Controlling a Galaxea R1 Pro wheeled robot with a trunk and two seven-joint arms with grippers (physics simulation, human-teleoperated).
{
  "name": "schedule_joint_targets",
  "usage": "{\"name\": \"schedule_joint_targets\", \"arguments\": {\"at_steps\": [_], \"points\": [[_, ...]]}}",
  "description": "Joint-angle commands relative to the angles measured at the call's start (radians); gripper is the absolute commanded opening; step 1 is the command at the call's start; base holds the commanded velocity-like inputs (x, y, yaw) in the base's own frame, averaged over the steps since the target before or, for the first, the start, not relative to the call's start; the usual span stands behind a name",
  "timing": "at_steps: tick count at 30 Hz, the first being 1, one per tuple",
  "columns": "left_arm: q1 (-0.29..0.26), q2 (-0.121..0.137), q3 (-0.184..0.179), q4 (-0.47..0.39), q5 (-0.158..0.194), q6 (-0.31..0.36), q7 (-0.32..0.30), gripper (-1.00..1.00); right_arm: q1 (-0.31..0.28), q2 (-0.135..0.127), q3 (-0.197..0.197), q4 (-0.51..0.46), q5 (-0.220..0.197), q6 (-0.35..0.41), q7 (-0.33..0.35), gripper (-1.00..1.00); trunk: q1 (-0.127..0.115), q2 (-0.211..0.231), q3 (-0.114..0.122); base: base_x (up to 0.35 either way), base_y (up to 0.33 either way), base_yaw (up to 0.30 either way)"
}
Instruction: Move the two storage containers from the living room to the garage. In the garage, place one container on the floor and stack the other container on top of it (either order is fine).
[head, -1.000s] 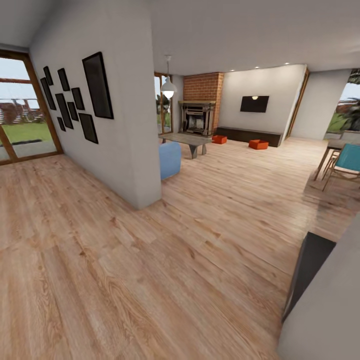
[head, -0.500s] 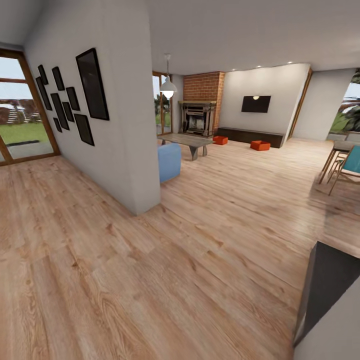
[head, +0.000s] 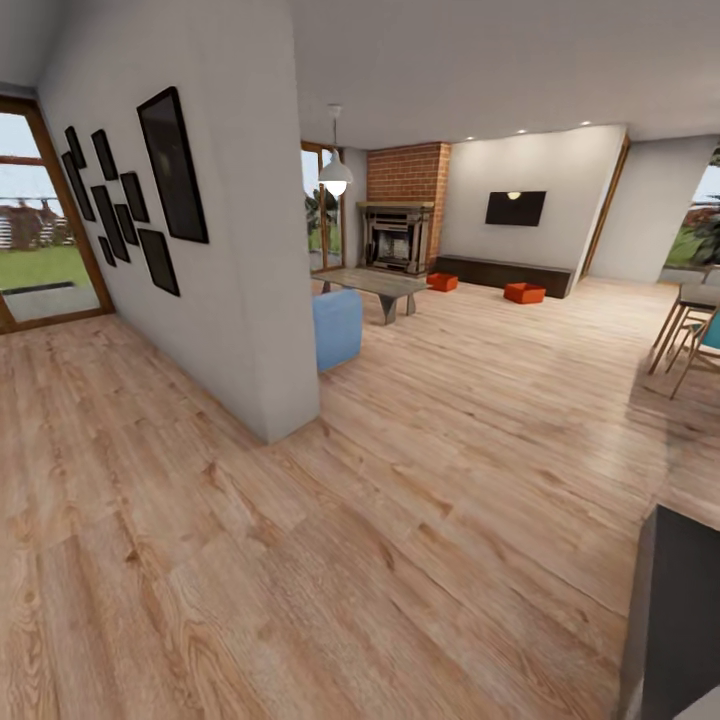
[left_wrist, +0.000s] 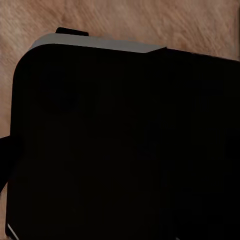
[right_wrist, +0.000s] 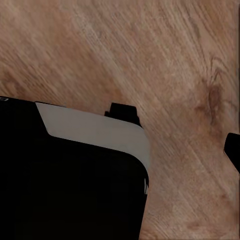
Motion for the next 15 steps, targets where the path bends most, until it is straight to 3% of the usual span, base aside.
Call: {"name": "schedule_joint_targets", "arguments": {"at_steps": [1, 15], "points": [[0.0, 0.0, 0.001, 0.0, 0.007, -0.002, -0.002, 1.0, -0.001, 0.001, 0.008, 0.003, -0.009, -0.005, -0.001, 1.0, 0.001, 0.0, -0.001, 0.338, 0.0, 0.0], [0.0, -0.001, 0.001, 0.0, 0.007, -0.002, -0.002, 1.0, -0.001, 0.001, 0.008, 0.002, -0.009, -0.004, -0.001, 1.0, 0.001, 0.0, -0.001, 0.338, 0.0, -0.004]]}}
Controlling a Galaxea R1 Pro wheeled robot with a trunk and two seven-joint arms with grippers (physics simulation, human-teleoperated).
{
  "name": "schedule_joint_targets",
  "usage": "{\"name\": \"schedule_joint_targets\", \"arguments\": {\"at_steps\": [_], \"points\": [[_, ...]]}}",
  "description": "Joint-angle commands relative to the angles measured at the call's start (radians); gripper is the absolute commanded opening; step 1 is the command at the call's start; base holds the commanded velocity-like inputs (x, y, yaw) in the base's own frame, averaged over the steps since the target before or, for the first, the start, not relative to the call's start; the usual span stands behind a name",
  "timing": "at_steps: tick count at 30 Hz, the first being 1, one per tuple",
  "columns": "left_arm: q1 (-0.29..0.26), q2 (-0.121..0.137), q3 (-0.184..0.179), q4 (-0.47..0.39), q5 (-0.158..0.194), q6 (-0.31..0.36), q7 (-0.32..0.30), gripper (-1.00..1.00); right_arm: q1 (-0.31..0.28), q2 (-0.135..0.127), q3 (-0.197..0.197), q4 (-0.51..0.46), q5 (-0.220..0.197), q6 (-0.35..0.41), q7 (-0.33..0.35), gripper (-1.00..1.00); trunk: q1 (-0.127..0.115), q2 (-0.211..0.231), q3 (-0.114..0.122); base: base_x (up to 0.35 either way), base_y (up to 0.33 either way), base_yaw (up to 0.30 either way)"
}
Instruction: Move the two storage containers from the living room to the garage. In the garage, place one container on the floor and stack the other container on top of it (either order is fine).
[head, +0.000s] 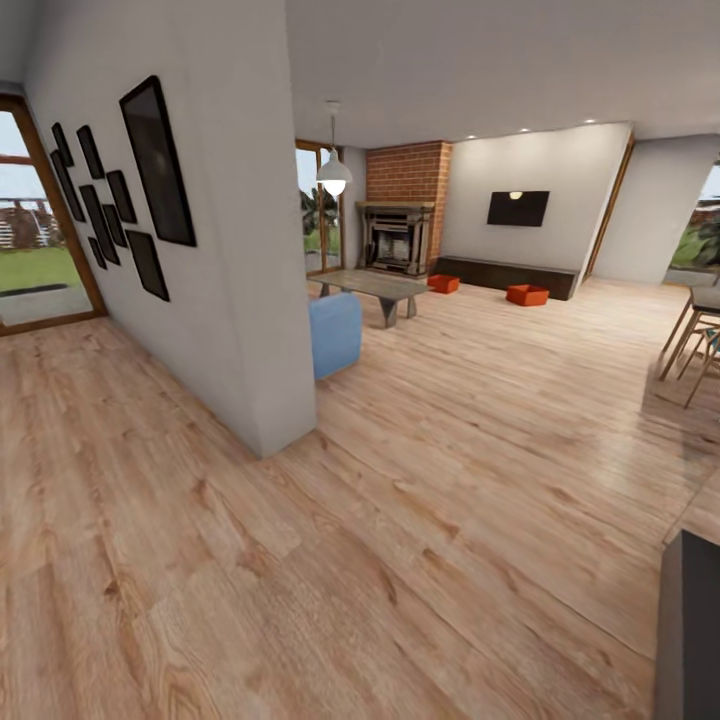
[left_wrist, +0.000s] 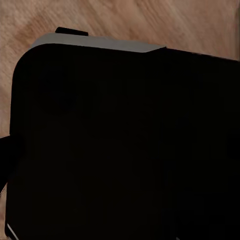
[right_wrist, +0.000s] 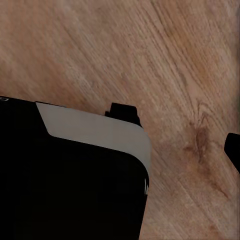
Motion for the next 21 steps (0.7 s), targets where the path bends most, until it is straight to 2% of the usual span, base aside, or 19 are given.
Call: {"name": "schedule_joint_targets", "arguments": {"at_steps": [1, 5, 21], "points": [[0.0, 0.0, 0.001, 0.0, 0.007, -0.002, -0.002, 1.0, -0.001, 0.001, 0.008, 0.003, -0.009, -0.005, -0.001, 1.0, 0.001, 0.0, -0.001, 0.338, 0.0, -0.08], [0.0, 0.0, 0.001, 0.0, 0.007, -0.002, -0.002, 1.0, -0.001, 0.001, 0.008, 0.003, -0.01, -0.006, -0.002, 1.0, 0.001, 0.0, -0.001, 0.338, 0.0, -0.179], [0.0, 0.0, 0.001, 0.001, 0.007, -0.002, -0.002, 1.0, -0.001, 0.001, 0.008, 0.003, -0.01, -0.005, -0.002, 1.0, 0.001, 0.0, -0.001, 0.338, 0.0, -0.271]]}}
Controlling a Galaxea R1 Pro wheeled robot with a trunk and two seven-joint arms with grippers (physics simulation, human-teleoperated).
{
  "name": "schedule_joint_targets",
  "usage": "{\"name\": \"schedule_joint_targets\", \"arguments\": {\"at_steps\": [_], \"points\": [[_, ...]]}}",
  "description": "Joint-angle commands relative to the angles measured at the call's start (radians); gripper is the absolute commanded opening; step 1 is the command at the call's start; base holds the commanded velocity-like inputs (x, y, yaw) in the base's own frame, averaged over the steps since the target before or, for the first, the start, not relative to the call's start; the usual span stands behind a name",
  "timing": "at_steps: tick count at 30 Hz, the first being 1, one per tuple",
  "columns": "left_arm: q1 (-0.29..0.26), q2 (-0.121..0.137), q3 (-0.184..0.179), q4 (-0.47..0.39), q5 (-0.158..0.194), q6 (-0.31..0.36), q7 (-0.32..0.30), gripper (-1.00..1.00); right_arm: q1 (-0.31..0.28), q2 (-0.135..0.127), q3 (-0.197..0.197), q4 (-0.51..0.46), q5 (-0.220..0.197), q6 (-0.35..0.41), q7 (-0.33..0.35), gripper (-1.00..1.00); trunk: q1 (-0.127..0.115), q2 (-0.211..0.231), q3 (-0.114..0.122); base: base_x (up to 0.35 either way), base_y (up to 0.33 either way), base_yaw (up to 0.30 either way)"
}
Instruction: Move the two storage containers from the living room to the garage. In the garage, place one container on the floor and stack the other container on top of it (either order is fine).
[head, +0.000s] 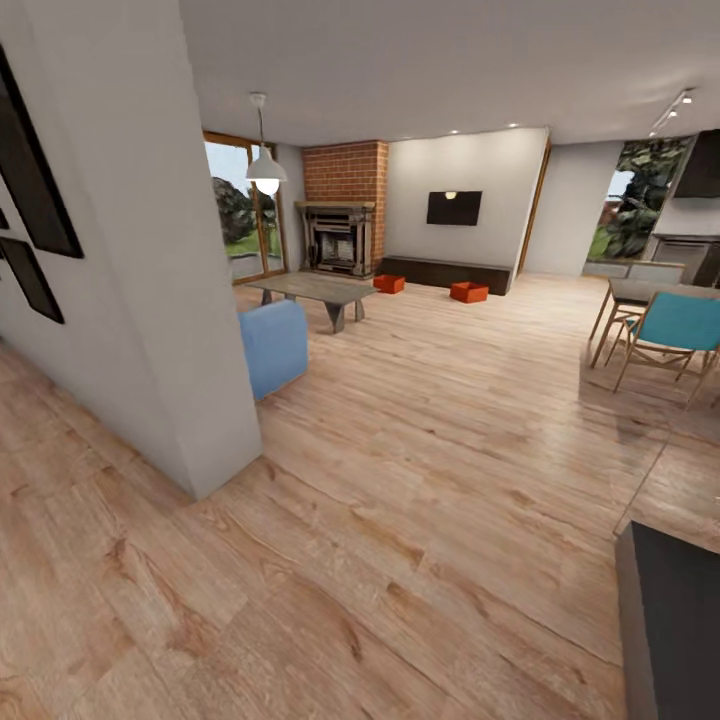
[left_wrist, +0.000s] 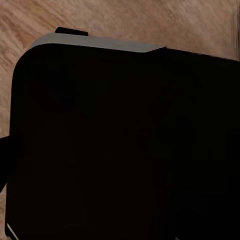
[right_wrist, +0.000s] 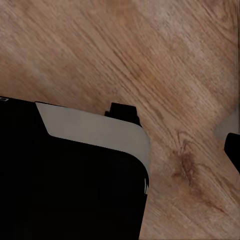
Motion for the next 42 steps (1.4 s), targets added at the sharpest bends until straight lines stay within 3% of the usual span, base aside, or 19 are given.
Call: {"name": "schedule_joint_targets", "arguments": {"at_steps": [1, 23, 42], "points": [[0.0, 0.0, 0.001, 0.0, 0.007, -0.003, -0.002, 1.0, -0.001, 0.001, 0.008, 0.003, -0.008, -0.005, -0.001, 1.0, 0.001, 0.0, -0.001, 0.337, 0.0, -0.265], [0.0, 0.0, 0.001, 0.0, 0.007, -0.003, -0.002, 1.0, -0.001, 0.001, 0.008, 0.003, -0.008, -0.005, -0.001, 1.0, 0.001, 0.0, -0.001, 0.337, 0.0, -0.238], [0.0, 0.001, 0.003, 0.0, 0.005, -0.003, -0.002, 1.0, -0.001, 0.001, 0.008, 0.003, -0.007, -0.004, -0.001, 1.0, 0.001, 0.0, -0.001, 0.203, 0.0, -0.008]]}}
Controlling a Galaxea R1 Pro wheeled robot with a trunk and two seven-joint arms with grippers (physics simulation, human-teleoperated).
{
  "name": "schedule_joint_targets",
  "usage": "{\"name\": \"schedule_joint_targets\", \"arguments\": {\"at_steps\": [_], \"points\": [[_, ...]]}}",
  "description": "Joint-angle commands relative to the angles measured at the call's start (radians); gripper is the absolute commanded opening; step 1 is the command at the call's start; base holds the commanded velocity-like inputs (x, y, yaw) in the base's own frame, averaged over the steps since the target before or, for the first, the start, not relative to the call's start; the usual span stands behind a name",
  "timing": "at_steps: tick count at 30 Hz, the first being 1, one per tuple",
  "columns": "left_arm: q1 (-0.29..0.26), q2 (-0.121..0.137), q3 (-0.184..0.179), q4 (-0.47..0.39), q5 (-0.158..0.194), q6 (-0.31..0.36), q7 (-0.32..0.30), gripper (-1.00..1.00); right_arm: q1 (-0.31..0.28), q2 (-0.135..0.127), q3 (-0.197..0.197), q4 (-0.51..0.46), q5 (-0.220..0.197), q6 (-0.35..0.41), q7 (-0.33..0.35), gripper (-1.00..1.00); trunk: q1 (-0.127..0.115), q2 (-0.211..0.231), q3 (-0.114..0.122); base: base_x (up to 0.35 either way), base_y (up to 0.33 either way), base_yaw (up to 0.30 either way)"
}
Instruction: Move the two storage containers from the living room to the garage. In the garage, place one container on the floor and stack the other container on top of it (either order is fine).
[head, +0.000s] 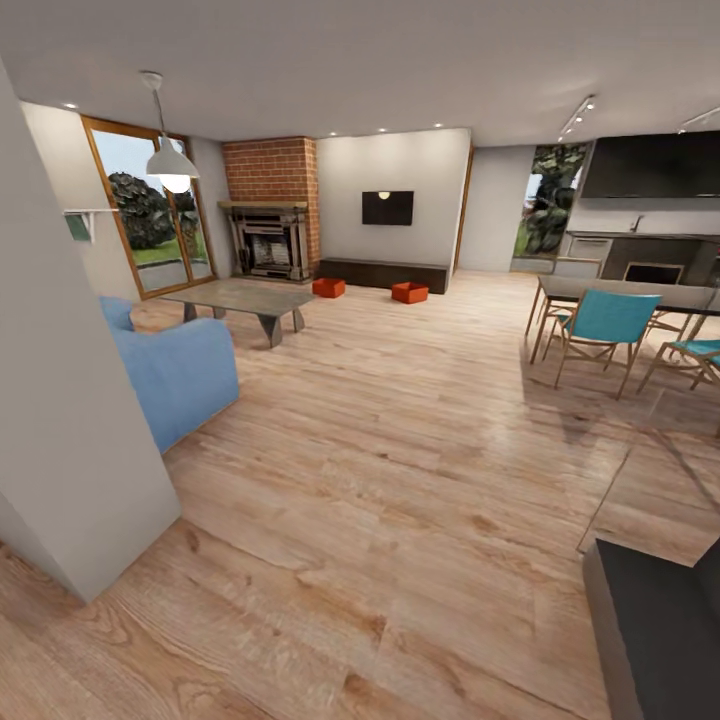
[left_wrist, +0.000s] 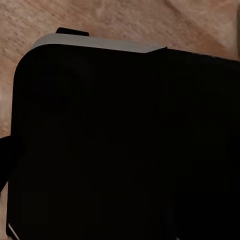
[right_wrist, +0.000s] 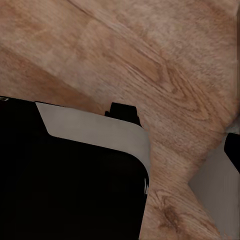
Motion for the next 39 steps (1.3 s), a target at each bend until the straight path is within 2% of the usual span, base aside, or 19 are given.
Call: {"name": "schedule_joint_targets", "arguments": {"at_steps": [1, 39], "points": [[0.0, 0.0, 0.001, 0.0, 0.007, -0.002, -0.002, 1.0, -0.001, 0.001, 0.008, 0.003, -0.008, -0.005, -0.001, 1.0, 0.001, 0.0, -0.001, 0.332, 0.0, 0.0], [0.0, -0.002, 0.0, 0.0, 0.007, -0.002, -0.002, 1.0, -0.001, 0.001, 0.009, 0.003, -0.008, -0.004, -0.001, 1.0, 0.001, 0.0, -0.001, 0.336, 0.0, 0.0]]}}
